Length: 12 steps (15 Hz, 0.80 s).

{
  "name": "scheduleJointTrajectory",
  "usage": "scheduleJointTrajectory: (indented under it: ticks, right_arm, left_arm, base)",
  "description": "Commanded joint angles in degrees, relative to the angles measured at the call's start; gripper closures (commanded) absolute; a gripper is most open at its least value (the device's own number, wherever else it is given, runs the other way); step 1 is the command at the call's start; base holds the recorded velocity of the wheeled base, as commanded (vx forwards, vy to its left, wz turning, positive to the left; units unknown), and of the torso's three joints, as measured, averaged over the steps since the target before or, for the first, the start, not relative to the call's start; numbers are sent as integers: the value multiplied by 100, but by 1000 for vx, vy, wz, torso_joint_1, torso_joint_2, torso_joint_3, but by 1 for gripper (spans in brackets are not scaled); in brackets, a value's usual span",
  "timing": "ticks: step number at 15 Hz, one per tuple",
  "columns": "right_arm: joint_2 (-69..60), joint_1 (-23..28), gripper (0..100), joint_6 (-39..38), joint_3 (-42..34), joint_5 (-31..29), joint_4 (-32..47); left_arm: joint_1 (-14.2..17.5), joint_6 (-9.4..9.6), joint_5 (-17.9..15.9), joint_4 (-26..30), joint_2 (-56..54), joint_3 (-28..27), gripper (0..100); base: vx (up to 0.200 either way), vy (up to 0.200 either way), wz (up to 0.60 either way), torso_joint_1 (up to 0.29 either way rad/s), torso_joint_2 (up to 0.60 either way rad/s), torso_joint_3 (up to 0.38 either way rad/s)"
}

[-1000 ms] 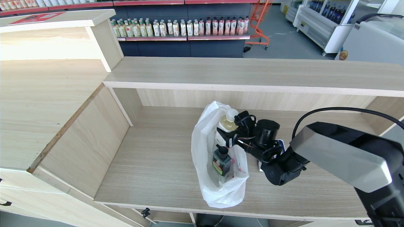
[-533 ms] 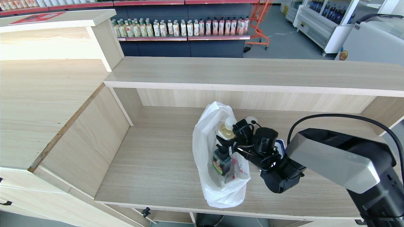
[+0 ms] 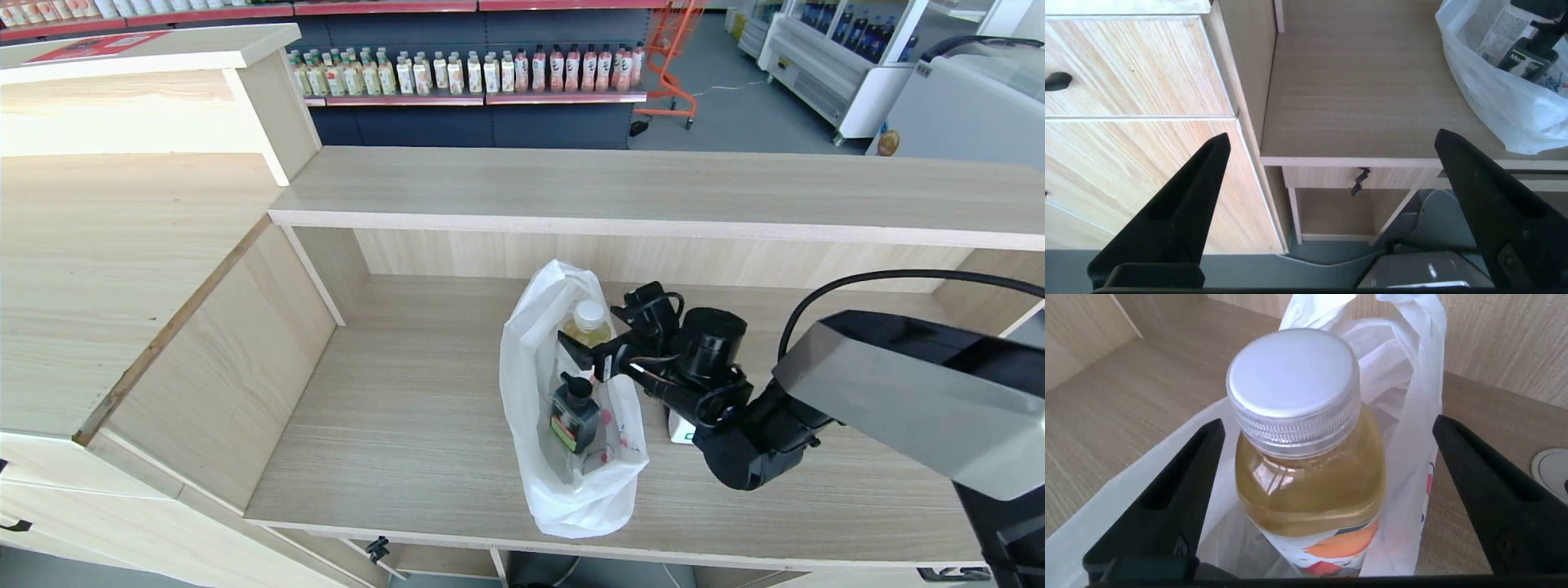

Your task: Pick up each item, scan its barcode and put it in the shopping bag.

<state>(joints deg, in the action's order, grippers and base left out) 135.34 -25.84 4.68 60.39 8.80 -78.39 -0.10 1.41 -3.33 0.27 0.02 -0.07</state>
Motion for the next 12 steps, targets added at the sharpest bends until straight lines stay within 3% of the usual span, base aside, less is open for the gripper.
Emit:
scheduleJointTrajectory:
  ticks: [1, 4, 7, 9, 10, 12]
  right_arm:
    - [-1150, 9, 0, -459, -845, 16, 16]
    - [-2829, 36, 0, -820, -2251, 25, 438]
    - [-5404, 53, 0, -767, -3569, -203, 2143]
    - [-7505, 115, 0, -380, -4686, -2128, 3365]
    - [-8138, 115, 0, -380, -4949, -2313, 3699]
    - [-10317, 431, 0, -363, -5433, -2787, 5668]
  left_arm:
    - [1, -1, -1, 0, -2, -1, 0]
    - [1, -1, -1, 0, -2, -1, 0]
    - [1, -1, -1, 0, -2, -1, 0]
    - [1, -1, -1, 0, -2, -1, 0]
    - [1, -1, -1, 0, -2, 7, 0]
    - [1, -1, -1, 0, -2, 7, 0]
  base:
    - [0, 0, 0, 0, 0, 0]
    - [0, 0, 0, 0, 0, 0]
    - [0, 0, 0, 0, 0, 0]
    - [0, 0, 0, 0, 0, 0]
    - [0, 0, 0, 0, 0, 0]
    - [0, 0, 0, 0, 0, 0]
